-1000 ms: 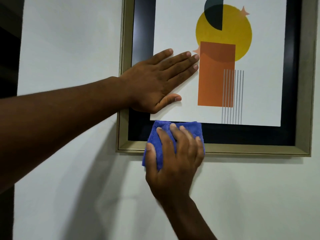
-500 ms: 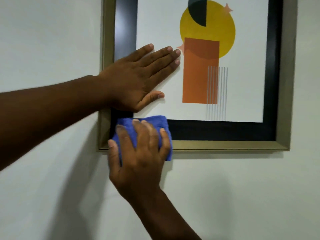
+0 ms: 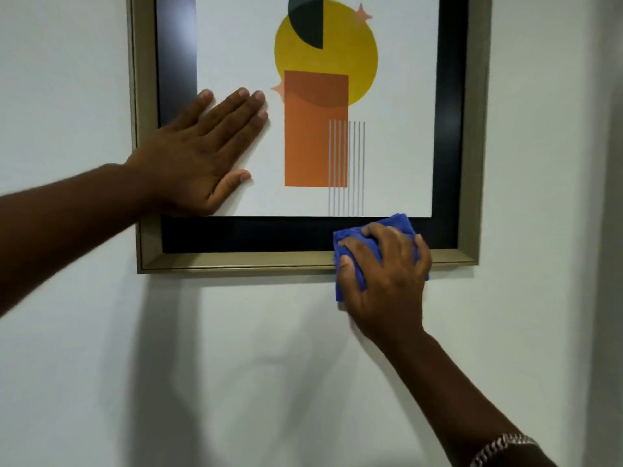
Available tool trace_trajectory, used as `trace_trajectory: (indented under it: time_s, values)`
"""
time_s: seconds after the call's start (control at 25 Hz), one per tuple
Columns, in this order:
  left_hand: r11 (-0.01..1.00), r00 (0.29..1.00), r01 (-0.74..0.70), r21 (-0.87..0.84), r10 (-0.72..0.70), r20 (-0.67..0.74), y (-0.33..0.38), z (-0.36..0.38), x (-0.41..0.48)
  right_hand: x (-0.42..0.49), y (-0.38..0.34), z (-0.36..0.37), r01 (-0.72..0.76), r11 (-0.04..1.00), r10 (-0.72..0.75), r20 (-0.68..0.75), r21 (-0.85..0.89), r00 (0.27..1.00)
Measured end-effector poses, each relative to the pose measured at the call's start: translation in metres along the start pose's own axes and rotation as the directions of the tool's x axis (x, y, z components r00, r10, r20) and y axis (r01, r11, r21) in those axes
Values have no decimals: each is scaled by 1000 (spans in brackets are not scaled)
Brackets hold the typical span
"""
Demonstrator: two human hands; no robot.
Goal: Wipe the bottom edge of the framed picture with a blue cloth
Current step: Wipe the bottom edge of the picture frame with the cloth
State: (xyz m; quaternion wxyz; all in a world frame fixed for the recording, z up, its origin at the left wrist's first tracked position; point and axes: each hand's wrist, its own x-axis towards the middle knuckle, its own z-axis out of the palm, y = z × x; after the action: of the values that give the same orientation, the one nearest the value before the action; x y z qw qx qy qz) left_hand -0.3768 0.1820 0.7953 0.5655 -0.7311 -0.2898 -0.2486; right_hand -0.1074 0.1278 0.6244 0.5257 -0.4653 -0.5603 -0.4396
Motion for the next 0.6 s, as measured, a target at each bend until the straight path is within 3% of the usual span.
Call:
trace_trajectory:
  time_s: [0.08, 0.16, 0.24, 0.28, 0.32, 0.36, 0.4, 0.48, 0.6]
  values:
    - [984, 988, 143, -101, -136, 77, 30, -11, -5, -5, 13, -12, 23, 998, -15, 148, -51, 989]
    - [936, 975, 216, -279, -190, 117, 80, -24, -15, -7, 23, -25, 119, 991, -88, 347, -68, 934]
    - [815, 961, 228, -532, -277, -12, 146, -32, -35, 1, 30, -35, 152, 988, -139, 412, 2, 901]
    - [687, 911, 254, -681, -406, -70, 181, -37, -44, 4, 34, -43, 124, 989, -145, 387, 78, 911]
    - [486, 819, 308, -818, -572, -32, 213, -42, -50, 4, 37, -51, 73, 982, -129, 345, 172, 930]
    - [217, 702, 352, -911, -705, 104, 241, -49, -52, 0, 40, -58, 24, 966, -103, 301, 256, 948]
    - [-56, 607, 368, -928, -742, 286, 262, -54, -50, -8, 40, -64, -6, 950, -83, 272, 313, 959]
    - [-476, 556, 375, -795, -571, 604, 297, -58, -42, -34, 41, -76, -18, 938, -93, 300, 347, 949]
    - [-709, 505, 401, -580, -357, 785, 337, -53, -42, -86, 52, -92, -62, 933, -115, 458, 355, 882]
